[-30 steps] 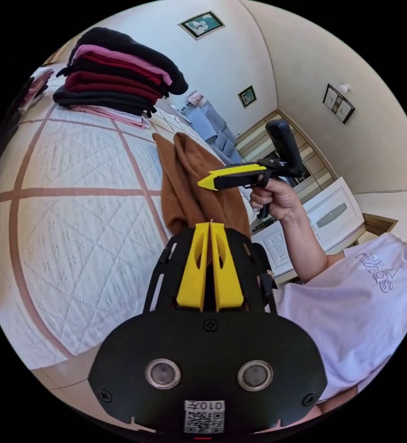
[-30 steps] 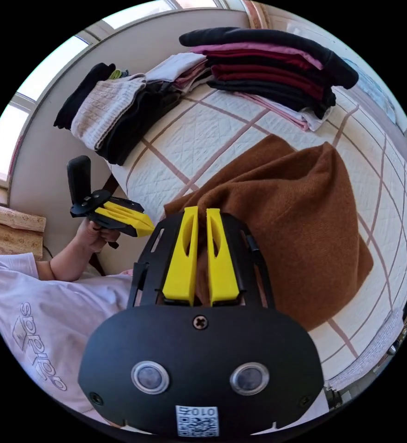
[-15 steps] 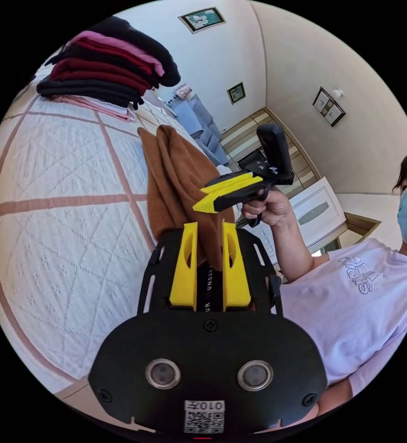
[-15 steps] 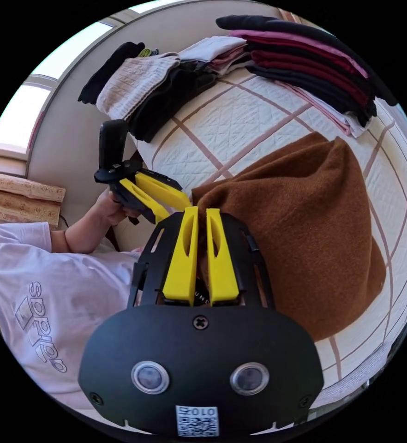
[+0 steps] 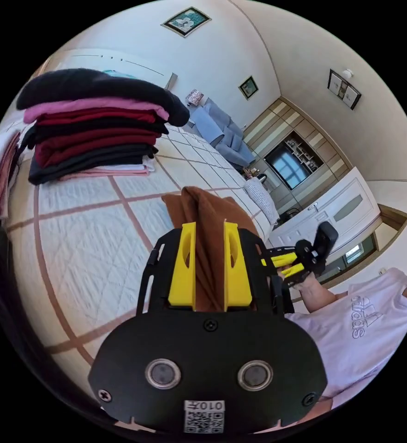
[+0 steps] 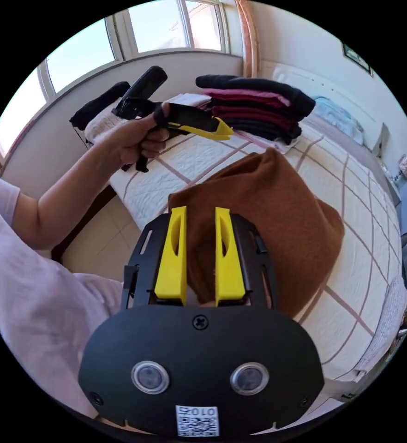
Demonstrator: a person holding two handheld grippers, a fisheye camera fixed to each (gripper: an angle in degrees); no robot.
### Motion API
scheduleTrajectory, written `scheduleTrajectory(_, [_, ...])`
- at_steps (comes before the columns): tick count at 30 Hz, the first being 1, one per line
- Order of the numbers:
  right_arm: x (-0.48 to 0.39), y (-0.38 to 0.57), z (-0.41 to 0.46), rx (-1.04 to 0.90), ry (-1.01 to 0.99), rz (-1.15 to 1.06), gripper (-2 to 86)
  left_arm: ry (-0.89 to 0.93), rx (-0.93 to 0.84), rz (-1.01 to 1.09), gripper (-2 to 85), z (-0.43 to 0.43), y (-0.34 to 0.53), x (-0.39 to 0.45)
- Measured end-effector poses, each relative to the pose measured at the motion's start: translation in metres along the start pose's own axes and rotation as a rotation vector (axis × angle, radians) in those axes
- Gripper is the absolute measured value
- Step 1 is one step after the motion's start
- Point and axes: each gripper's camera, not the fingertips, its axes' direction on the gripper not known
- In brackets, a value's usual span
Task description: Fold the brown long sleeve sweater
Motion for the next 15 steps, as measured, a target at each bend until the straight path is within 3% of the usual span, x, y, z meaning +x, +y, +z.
scheduleTrajectory(8, [-0.085,0.021,0.030,-0.054,0.363,-0.142,9.2,-0.004,-0.197,-0.014,9.6,0.077,-0.095,-0.008])
scheduleTrajectory(15, [-0.095,0.013,0.063,-0.106,0.426,-0.216,5.7,0.073,-0.164,-0.095,2.6,0.092,-0.109,-0.029])
